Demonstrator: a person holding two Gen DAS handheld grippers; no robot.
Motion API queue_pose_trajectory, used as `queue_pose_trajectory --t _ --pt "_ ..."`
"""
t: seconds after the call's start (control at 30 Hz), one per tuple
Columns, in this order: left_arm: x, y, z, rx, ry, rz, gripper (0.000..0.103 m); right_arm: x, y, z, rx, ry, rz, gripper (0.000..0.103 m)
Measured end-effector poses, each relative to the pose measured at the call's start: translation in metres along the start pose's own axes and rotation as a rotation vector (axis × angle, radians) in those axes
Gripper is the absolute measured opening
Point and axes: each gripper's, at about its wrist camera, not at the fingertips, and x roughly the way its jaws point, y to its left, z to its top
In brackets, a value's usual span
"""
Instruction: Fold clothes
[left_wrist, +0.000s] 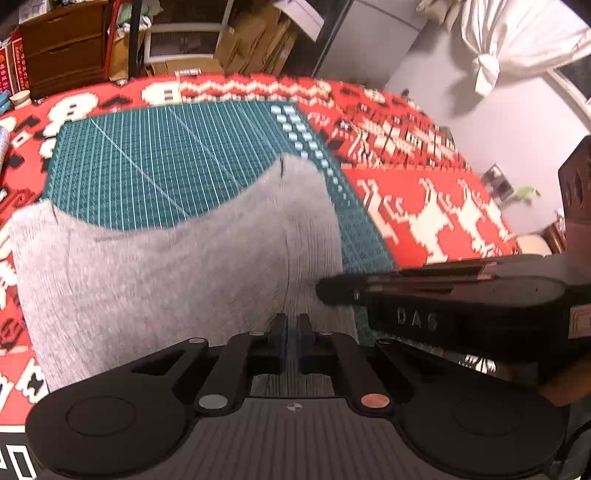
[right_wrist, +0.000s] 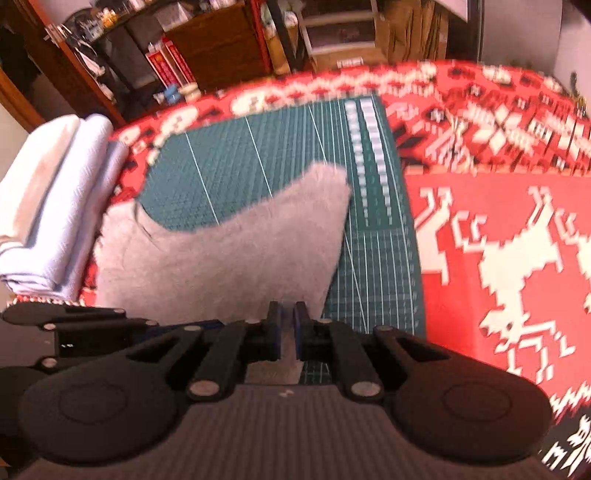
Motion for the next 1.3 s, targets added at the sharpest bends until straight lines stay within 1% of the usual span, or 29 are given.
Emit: queue_pose_trajectory --t 0.1,0.17,0.23,0.3,0.37,0.43,0.53,0.67,0.77,0.87,0.93,1.03,1.1,1.17,1.23,1.3 --pt "-0.002 -0.002 0.002 0.009 0.002 0.005 0.004 -0.002 -0.004 -0.001 0.004 -0.005 0.01 0.008" --pt "-0.006 -0.002 0.008 -0.012 -0.012 -0.006 0.004 -0.007 -0.007 0.004 0.021 -0.014 0.013 0.008" --pt "-0.006 -0.002 0.015 -0.011 -0.021 -0.006 0.004 -0.009 -0.008 0.011 0.022 -0.027 0.018 0.008" --pt "-0.002 0.0 0.025 -0.011 -0.019 -0.002 0.004 -0.005 -0.009 0.02 0.015 -0.033 0.016 0.008" --pt "0.004 0.003 0.034 -0.031 -0.021 -0.014 0.004 0.004 -0.011 0.029 0.009 -0.026 0.011 0.008" --pt "0.011 0.004 0.04 -0.017 -0.01 -0.011 0.004 0.008 -0.013 0.035 0.014 -0.016 0.01 0.008" --pt "0.015 0.003 0.047 0.01 -0.013 -0.005 0.004 0.014 -0.017 0.042 0.025 0.002 0.009 0.009" --pt "0.019 0.005 0.054 0.021 -0.009 -0.017 0.004 0.015 -0.017 0.056 0.016 -0.016 -0.003 0.01" --pt "0.024 0.009 0.056 0.004 0.006 -0.019 0.004 0.019 -0.019 0.062 0.022 -0.01 -0.007 0.01" --pt "0.021 0.01 0.057 0.002 -0.006 -0.005 0.004 0.017 -0.019 0.063 0.021 -0.001 -0.013 0.011" --pt "0.016 0.009 0.056 0.005 -0.018 0.009 0.004 0.016 -0.019 0.063 0.02 0.004 -0.017 0.012" --pt "0.01 0.009 0.05 0.003 -0.037 0.012 0.005 0.014 -0.019 0.064 0.019 0.012 -0.023 0.013" --pt "0.006 0.008 0.047 0.001 -0.049 0.014 0.005 0.013 -0.018 0.064 0.019 0.018 -0.027 0.015" --pt "0.001 0.007 0.042 0.004 -0.064 0.014 0.006 0.009 -0.018 0.058 0.008 0.011 -0.03 0.016" --pt "-0.004 0.006 0.034 0.019 -0.098 0.022 0.006 0.003 -0.017 0.048 -0.008 -0.011 -0.028 0.021" --pt "-0.008 0.005 0.026 0.029 -0.131 0.033 0.006 -0.003 -0.016 0.037 -0.025 -0.045 -0.018 0.031"
